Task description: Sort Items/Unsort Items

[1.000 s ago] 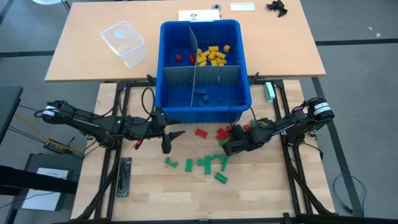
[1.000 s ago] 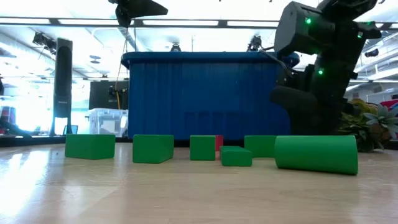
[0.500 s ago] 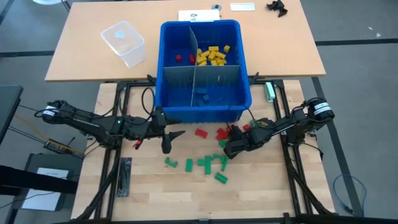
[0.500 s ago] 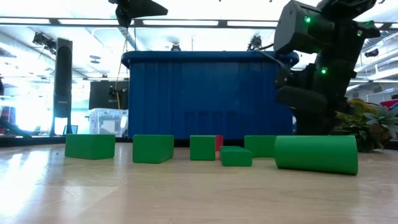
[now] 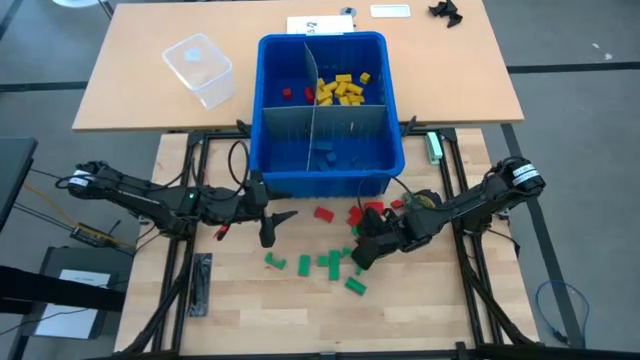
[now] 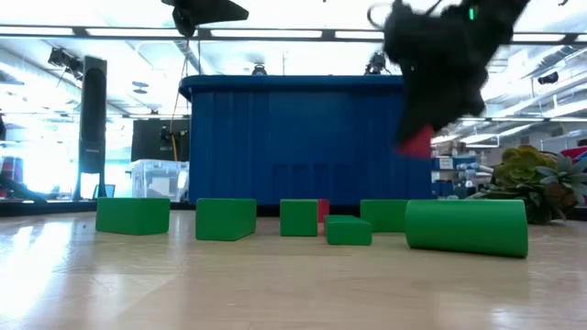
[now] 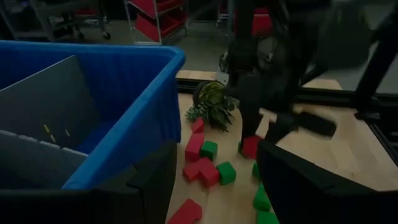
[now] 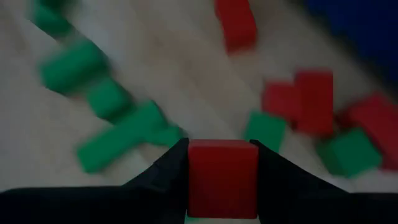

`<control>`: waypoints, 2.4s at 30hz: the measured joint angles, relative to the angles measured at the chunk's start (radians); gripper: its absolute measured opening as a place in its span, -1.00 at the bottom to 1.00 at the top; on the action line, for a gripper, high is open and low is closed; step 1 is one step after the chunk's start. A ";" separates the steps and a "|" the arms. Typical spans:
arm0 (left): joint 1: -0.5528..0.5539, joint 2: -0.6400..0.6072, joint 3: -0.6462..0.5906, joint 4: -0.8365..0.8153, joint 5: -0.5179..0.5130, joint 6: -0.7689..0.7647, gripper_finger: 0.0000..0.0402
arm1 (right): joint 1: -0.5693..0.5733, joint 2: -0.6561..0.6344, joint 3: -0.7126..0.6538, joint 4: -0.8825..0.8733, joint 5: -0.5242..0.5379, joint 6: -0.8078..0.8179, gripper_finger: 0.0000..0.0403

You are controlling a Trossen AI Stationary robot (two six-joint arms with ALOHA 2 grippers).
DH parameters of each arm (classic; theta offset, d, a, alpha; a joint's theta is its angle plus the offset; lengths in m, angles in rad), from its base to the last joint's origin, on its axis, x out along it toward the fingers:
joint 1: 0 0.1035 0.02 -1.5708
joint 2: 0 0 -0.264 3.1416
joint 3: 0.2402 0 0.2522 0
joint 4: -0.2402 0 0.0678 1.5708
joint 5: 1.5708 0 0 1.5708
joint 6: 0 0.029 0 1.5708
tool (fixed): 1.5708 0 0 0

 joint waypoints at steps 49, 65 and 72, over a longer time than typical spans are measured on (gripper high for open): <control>-0.155 0.304 0.016 0.677 -0.240 0.779 0.14 | -0.076 -0.067 0.085 0.865 -0.034 -0.410 -0.32; -0.154 0.303 0.014 0.623 -0.171 0.774 0.14 | -0.076 -0.024 0.084 0.946 -0.080 -0.412 -0.32; -0.154 0.301 0.015 0.643 -0.170 0.771 0.14 | -0.083 -0.022 0.084 0.988 -0.113 -0.404 -0.32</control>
